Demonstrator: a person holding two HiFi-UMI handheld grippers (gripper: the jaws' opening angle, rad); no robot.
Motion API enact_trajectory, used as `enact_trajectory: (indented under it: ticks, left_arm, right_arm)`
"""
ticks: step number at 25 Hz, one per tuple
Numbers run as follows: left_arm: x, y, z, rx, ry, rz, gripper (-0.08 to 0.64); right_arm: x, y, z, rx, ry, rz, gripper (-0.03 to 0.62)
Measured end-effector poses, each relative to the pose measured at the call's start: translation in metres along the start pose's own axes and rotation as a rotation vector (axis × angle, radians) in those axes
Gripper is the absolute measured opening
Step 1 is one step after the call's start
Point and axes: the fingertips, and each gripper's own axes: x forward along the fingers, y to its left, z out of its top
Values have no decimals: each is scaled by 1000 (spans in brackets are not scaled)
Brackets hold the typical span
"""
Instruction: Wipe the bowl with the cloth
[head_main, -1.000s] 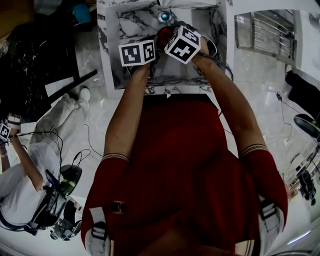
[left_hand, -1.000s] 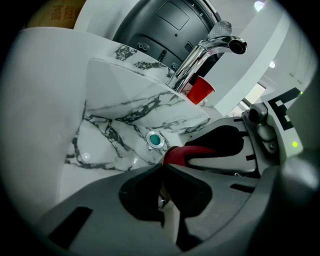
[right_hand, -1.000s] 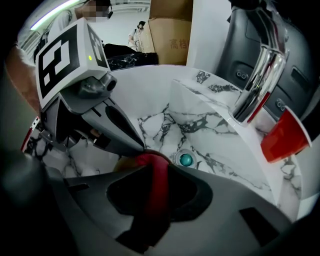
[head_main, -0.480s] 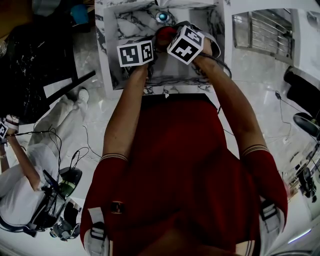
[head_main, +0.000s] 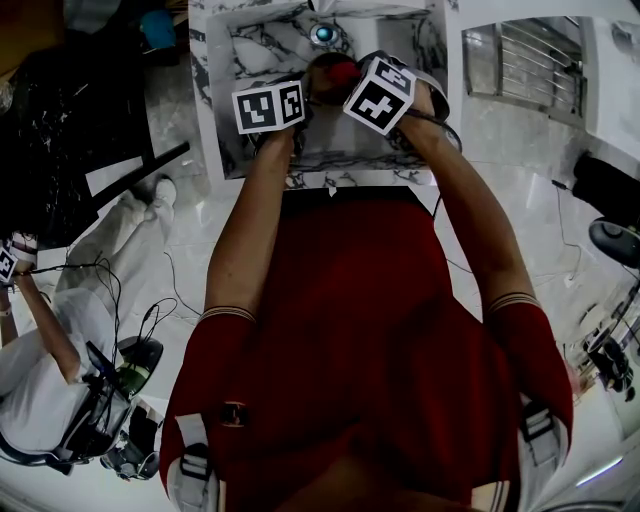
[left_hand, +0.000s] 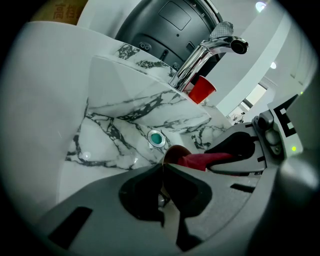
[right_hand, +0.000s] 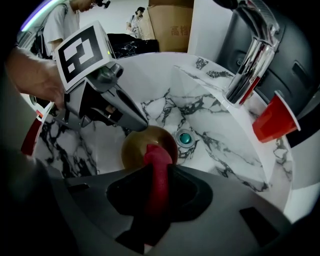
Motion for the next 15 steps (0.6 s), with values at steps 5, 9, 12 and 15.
enact_trajectory:
  ticks: [5,9,12,15]
  left_arm:
    - [0,0,0,-4,0,-1,15]
    - [0,0,0,-5,-2,0,15]
    - [0,0,0,-8,-6,-1,15]
    - [0,0,0,-13,-7,-1,15]
  right_arm:
    - [0,11,-8,-9,37,48,89]
    - [0,20,-13,-18,58,84,89]
    - [1,28,-15,-30,73,114,89]
    - [1,38,-16,-48,78,150,89]
